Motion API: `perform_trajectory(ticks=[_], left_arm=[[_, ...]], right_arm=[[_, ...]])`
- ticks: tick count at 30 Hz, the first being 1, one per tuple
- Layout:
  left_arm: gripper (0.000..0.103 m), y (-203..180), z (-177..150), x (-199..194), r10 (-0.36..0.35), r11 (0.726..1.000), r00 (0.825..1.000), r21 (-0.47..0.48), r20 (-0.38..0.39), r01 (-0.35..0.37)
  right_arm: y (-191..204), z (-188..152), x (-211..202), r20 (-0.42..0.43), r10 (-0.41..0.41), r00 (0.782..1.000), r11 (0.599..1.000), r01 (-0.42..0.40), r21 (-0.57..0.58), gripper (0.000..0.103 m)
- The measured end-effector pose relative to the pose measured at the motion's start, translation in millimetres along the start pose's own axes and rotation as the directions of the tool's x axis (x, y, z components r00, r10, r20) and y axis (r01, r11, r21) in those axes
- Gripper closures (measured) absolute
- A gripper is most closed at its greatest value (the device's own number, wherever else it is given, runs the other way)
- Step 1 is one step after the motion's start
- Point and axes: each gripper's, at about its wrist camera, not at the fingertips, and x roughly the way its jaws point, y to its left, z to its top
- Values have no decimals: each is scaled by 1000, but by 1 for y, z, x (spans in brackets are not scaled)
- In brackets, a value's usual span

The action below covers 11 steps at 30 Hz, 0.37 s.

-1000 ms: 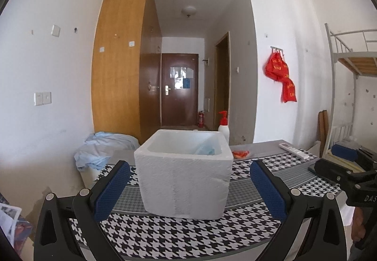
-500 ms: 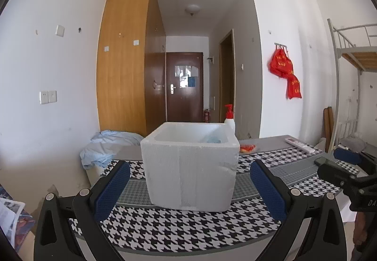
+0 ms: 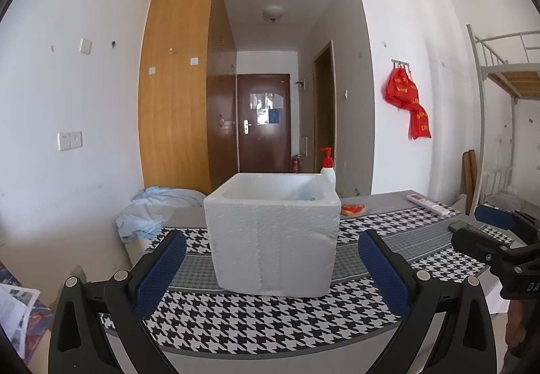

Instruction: Organize soft objects

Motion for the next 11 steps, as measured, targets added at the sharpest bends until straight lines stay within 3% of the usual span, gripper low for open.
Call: perform_trajectory(ticks=[11], left_arm=[[1, 2, 2, 1, 0, 1000, 1000, -8, -6, 0]], right_arm=[[-1, 0, 4, -8, 0, 1000, 1000, 0, 3, 5]])
